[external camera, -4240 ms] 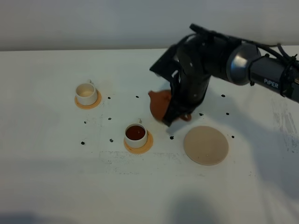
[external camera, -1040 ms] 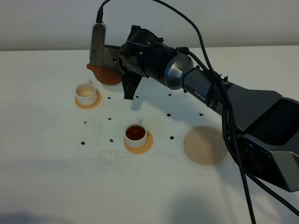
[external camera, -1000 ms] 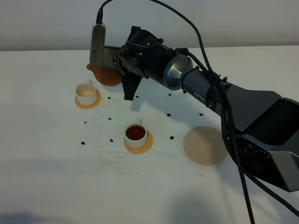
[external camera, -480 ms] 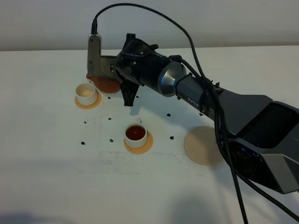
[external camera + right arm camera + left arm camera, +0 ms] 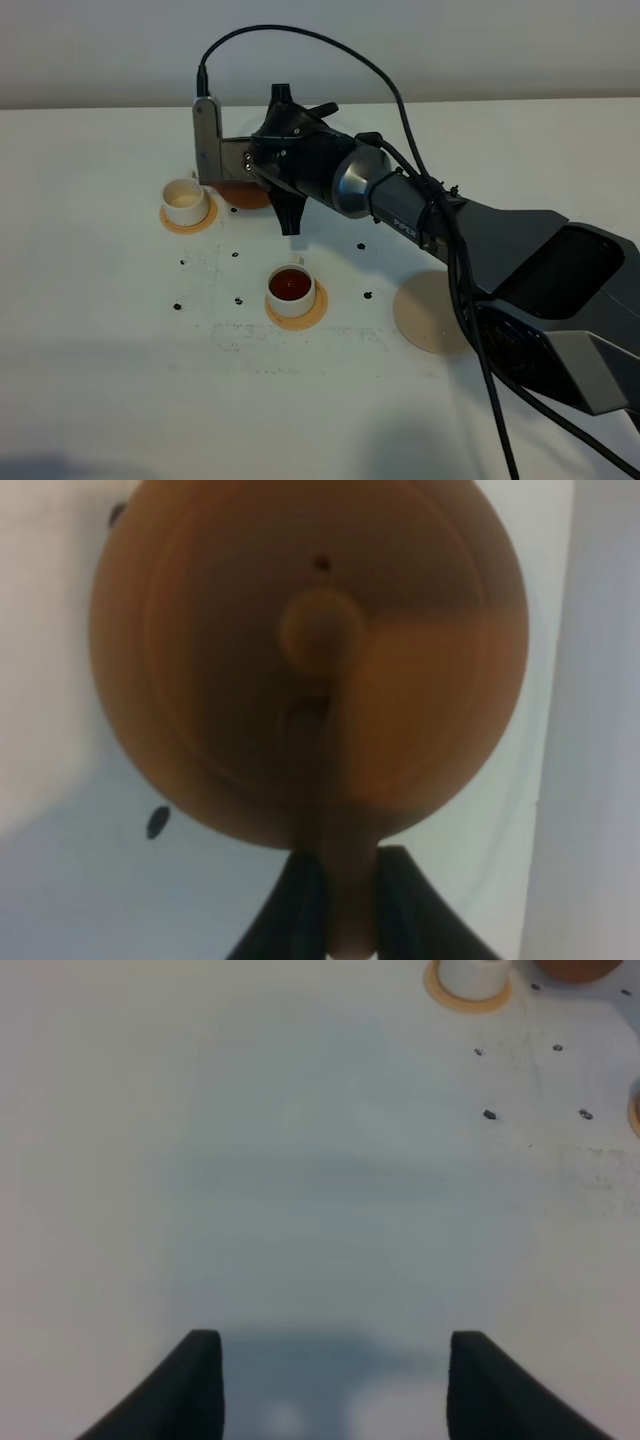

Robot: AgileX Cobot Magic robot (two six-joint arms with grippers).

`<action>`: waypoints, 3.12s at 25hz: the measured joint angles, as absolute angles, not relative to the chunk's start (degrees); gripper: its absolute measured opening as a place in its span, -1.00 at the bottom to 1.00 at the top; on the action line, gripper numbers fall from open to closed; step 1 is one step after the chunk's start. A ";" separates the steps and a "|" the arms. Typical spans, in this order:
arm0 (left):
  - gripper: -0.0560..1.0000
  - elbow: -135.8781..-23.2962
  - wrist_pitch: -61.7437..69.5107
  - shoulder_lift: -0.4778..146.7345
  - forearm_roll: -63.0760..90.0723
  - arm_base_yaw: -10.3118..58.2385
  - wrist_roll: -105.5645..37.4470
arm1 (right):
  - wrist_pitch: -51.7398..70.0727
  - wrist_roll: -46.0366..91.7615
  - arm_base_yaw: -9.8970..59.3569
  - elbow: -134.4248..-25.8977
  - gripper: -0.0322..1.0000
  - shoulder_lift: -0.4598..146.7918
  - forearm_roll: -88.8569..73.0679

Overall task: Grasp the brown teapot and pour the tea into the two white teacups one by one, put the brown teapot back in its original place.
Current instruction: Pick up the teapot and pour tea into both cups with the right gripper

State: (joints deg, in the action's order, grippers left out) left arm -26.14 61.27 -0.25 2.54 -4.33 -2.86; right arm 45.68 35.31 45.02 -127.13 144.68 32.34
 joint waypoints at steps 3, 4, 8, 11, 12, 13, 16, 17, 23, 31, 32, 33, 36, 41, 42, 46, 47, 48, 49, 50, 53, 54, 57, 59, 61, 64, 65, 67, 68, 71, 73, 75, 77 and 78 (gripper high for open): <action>0.01 -26.14 61.27 -0.25 2.54 -4.33 -2.86 | 45.68 35.49 45.51 -127.13 -0.70 144.68 34.29; 0.01 -26.14 61.27 -0.25 2.54 -4.33 -2.86 | 45.63 35.49 45.62 -127.13 -0.70 144.68 34.56; 0.01 -26.14 61.27 -0.25 2.54 -4.33 -2.86 | 45.67 35.49 45.69 -127.13 -0.70 144.68 35.09; 0.01 -26.14 61.27 -0.25 2.54 -4.33 -2.86 | 45.67 35.49 45.69 -127.13 -0.70 144.68 35.61; 0.01 -26.14 61.27 -0.25 2.54 -4.33 -2.86 | 45.67 35.49 45.69 -127.13 -0.70 144.68 35.73; 0.01 -26.14 61.27 -0.25 2.54 -4.33 -2.86 | 45.67 35.49 45.69 -127.13 -0.70 144.68 35.86; 0.01 -26.14 61.27 -0.25 2.54 -4.33 -2.86 | 45.67 35.49 45.69 -127.13 -0.70 144.68 36.09; 0.01 -26.14 61.27 -0.25 2.54 -4.33 -2.86 | 45.67 35.49 45.69 -127.13 -0.70 144.68 36.17; 0.01 -26.14 61.27 -0.25 2.54 -4.33 -2.86 | 44.99 35.49 45.69 -127.13 -0.70 144.68 37.33; 0.01 -26.14 61.27 -0.25 2.54 -4.33 -2.86 | 42.47 35.53 45.69 -127.13 -0.70 144.68 38.04; 0.01 -26.14 61.27 -0.25 2.54 -4.33 -2.86 | 42.30 35.53 45.69 -127.13 -0.70 144.68 38.29; 0.01 -26.14 61.27 -0.25 2.54 -4.33 -2.86 | 42.17 35.53 45.69 -127.13 -0.70 144.68 38.70; 0.01 -26.14 61.27 -0.25 2.54 -4.33 -2.86 | 41.56 35.53 45.69 -127.13 -0.70 144.68 38.91; 0.01 -26.14 61.27 -0.25 2.54 -4.33 -2.86 | 41.03 35.53 46.21 -127.13 -0.70 144.68 40.63; 0.01 -26.14 61.27 -0.25 2.54 -4.33 -2.86 | 40.96 35.53 46.22 -127.13 -0.70 144.68 40.70; 0.01 -26.14 61.27 -0.25 2.54 -4.33 -2.86 | 40.71 35.53 46.27 -127.13 -0.70 144.68 42.29; 0.01 -26.14 61.27 -0.25 2.54 -4.33 -2.86 | 40.71 35.53 46.27 -127.13 -0.70 144.68 42.91; 0.01 -26.14 61.27 -0.25 2.54 -4.33 -2.86 | 40.65 35.53 46.27 -127.13 -0.70 144.68 43.59; 0.01 -26.14 61.27 -0.25 2.54 -4.33 -2.86 | 40.60 35.53 46.27 -127.13 -0.70 144.68 44.06; 0.01 -26.14 61.27 -0.25 2.54 -4.33 -2.86 | 40.53 35.53 46.27 -127.13 -0.70 144.68 44.55; 0.01 -26.14 61.27 -0.25 2.54 -4.33 -2.86 | 40.16 35.53 46.27 -127.13 -0.70 144.68 46.16; 0.01 -26.14 61.27 -0.25 2.54 -4.33 -2.86 | 39.88 35.53 46.27 -127.13 -0.70 144.68 46.35; 0.01 -26.14 61.27 -0.25 2.54 -4.33 -2.86 | 39.64 35.59 46.27 -127.13 -0.70 144.68 47.21; 0.01 -26.14 61.27 -0.25 2.54 -4.33 -2.86 | 39.69 35.83 46.35 -127.13 -0.70 144.68 47.73; 0.01 -26.14 61.27 -0.25 2.54 -4.33 -2.86 | 39.69 35.94 46.66 -127.13 -0.70 144.68 47.78; 0.01 -26.14 61.27 -0.25 2.54 -4.33 -2.86 | 39.64 35.95 47.08 -127.13 -0.70 144.68 47.73; 0.01 -26.14 61.27 -0.25 2.54 -4.33 -2.86 | 39.69 35.95 47.21 -127.13 -0.70 144.68 47.73; 0.01 -26.14 61.27 -0.25 2.54 -4.33 -2.86 | 39.69 35.95 47.40 -127.13 -0.70 144.68 47.73; 0.01 -26.14 61.27 -0.25 2.54 -4.33 -2.86 | 39.69 36.05 47.47 -127.13 -0.70 144.68 47.73; 0.01 -26.14 61.27 -0.25 2.54 -4.33 -2.86 | 39.69 36.13 47.68 -127.13 -0.70 144.68 47.80; 0.01 -26.14 61.27 -0.25 2.54 -4.33 -2.86 | 39.69 36.25 47.74 -127.13 -0.70 144.68 47.84; 0.01 -26.14 61.27 -0.25 2.54 -4.33 -2.86 | 39.69 36.37 47.84 -127.13 -0.70 144.68 48.05; 0.01 -26.14 61.27 -0.25 2.54 -4.33 -2.86 | 39.69 36.70 47.84 -127.13 -0.70 144.68 48.16; 0.01 -26.14 61.27 -0.25 2.54 -4.33 -2.86 | 39.69 37.11 47.84 -127.13 -0.70 144.68 48.16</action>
State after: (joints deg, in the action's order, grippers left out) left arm -26.14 61.27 -0.25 2.54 -4.33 -2.86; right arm 39.69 37.11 47.84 -127.13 144.68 48.16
